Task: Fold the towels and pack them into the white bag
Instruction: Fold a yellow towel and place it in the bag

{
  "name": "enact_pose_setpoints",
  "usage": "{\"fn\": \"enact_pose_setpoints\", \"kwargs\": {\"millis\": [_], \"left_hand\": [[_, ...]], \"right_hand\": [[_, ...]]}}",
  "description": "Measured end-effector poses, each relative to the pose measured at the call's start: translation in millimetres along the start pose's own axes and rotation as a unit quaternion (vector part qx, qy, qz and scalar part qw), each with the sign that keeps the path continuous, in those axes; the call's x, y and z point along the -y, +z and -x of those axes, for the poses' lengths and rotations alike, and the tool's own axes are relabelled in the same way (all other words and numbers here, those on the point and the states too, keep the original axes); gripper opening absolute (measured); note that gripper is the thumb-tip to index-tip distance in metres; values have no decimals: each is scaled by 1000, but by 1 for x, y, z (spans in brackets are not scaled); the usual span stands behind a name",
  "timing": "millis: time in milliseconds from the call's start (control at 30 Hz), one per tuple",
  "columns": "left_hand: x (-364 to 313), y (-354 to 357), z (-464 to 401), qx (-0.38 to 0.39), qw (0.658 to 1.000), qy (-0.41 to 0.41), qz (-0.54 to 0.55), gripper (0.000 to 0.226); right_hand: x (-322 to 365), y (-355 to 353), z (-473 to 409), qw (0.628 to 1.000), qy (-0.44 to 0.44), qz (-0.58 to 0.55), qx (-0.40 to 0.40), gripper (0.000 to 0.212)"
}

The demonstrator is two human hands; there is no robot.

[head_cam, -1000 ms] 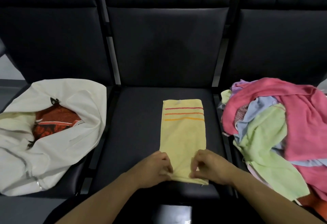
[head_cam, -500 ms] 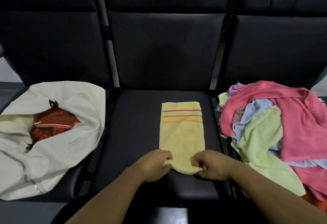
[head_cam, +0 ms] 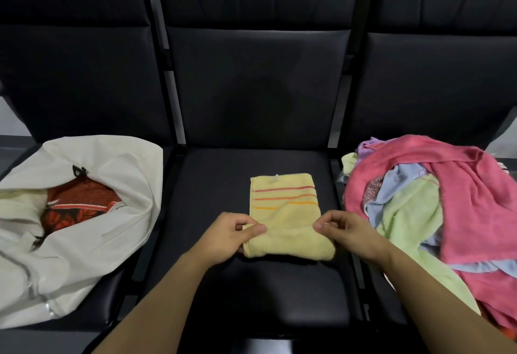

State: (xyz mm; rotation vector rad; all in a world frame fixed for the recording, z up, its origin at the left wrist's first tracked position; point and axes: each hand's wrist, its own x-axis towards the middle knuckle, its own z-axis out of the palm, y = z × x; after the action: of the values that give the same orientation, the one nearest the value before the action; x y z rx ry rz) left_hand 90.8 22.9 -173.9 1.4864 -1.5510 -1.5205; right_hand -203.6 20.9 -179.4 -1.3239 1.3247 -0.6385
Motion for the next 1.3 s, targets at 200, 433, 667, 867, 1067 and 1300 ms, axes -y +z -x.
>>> {"fn": "enact_pose_setpoints", "kwargs": {"millis": [200,433,667,867,1067,1300], "left_hand": [[2,1,-4,-23,999,7,-30,15],[34,3,-39,-68,996,-42,-46,18],[49,6,-55,-146,959,-179,-167,48],[38,30,-47,-55,926,-291,-236,61],[51,51,-40,-30,964,-230,-130,64],[25,23,-17,-156,973,-163,-52,48]], "right_hand": [[4,4,-3,1000,18,-5,7,18],[-30,14,-43,989,17,101,-105,5],[-50,14,-58,948,119,219,-198,29],[-29,18,-47,942,284,172,-55,60],[-28,45,-47,956,214,195,-56,42],[5,75,-31,977,70,109,-170,29]]}}
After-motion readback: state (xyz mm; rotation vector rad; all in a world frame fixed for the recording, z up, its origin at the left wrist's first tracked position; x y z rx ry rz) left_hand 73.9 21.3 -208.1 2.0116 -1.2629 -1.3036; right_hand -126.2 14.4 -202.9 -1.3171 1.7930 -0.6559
